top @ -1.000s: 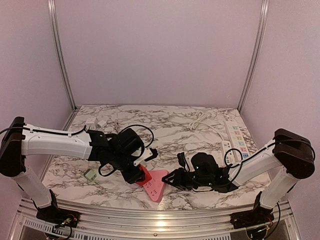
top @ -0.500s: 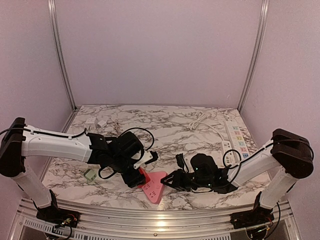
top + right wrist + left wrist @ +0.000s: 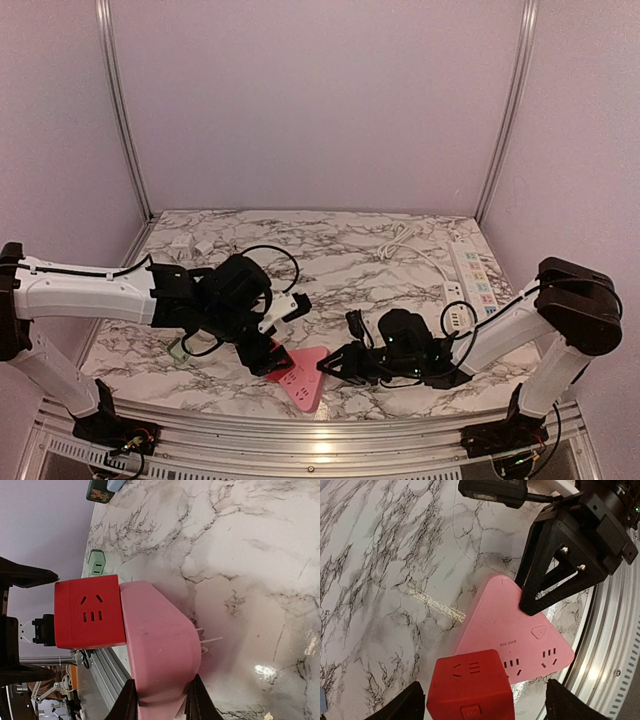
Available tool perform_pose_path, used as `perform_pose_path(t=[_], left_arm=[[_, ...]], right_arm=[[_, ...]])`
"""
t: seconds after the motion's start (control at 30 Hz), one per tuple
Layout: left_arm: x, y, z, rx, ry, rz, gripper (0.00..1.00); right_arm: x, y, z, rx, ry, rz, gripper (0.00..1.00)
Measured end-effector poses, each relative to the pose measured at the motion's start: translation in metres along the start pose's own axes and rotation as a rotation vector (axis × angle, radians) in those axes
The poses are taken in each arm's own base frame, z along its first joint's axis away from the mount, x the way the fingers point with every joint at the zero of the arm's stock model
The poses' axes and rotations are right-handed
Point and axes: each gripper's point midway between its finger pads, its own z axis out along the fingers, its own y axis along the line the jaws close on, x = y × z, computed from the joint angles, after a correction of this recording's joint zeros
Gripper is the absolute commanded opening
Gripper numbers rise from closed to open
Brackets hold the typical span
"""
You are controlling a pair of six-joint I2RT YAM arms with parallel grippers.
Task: Insert the plug
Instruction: Insert the plug into the socket slot.
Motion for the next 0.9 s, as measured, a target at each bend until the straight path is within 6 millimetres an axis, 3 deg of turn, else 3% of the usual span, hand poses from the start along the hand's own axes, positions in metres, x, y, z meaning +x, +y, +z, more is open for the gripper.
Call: perform_pose_path(t=[0.2,0.43,0.9], left_arm=[[-0.031,-0.006,-0.035,0.016,-0.150,0.002,0.94],[-0.046,-0.006,-0.072,0.006,-0.263,-0.025,0.99],[-0.028,0.017,-0.132,-0.123,-0.440,-0.178,0.99]], right_arm=[[0.000,0.000,0.000,-0.001,0.001,-0.002,0.08],[0.001,0.001,0.000,0.000,0.002,-0.002,0.09],[-0.004,-0.001,0.000,0.006,-0.001,0.008,0.09]])
